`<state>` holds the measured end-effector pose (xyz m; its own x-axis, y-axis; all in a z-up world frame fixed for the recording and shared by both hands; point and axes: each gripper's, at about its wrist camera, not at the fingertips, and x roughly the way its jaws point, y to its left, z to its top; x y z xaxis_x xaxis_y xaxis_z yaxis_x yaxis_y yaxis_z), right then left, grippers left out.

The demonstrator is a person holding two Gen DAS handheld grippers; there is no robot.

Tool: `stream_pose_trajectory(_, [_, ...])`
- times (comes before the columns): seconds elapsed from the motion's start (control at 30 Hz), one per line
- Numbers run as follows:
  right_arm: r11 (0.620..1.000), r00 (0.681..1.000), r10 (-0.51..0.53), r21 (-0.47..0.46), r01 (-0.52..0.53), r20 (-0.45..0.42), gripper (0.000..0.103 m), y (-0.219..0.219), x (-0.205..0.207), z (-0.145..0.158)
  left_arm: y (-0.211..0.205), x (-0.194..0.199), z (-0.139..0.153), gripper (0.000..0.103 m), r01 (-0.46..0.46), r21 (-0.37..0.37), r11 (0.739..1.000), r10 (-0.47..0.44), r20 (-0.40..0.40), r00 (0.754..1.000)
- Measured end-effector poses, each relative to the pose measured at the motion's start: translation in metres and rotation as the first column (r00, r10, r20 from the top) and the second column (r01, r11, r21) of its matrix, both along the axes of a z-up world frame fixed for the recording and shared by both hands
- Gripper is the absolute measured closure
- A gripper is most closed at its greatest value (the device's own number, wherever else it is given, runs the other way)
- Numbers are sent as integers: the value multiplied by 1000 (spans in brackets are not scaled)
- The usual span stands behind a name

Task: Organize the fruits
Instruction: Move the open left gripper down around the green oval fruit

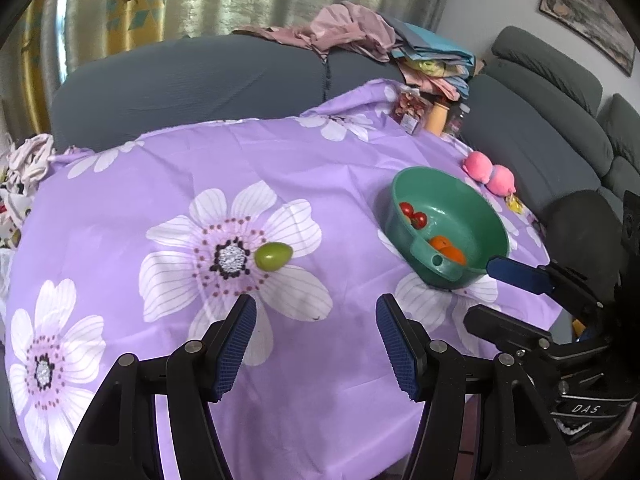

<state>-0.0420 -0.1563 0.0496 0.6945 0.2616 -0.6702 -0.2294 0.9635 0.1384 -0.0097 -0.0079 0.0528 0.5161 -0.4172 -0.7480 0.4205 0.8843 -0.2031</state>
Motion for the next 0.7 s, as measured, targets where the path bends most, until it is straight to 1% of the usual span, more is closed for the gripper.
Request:
stream_pose_trajectory(0.13, [1000, 1000, 22, -8, -22, 1, 38, 12, 4, 2, 9, 0, 3, 41, -8, -7, 1000, 8, 11, 1000])
stream_pose_trajectory(0.23, [999, 999, 36, -16, -36, 0, 38, 20, 7, 4, 15, 1, 7, 41, -9, 2, 1000, 9, 22, 1000])
stream_pose_trajectory(0.5, [998, 998, 62, -27, -62, 7, 38, 36, 16, 9, 27, 7, 25, 41, -12, 12, 1000, 11, 76, 997])
stream_pose_trajectory(0.7, [997, 997, 71, -31, -71, 4, 38, 42, 24, 9, 28, 12, 27, 41, -9, 15, 1000, 8, 82, 997])
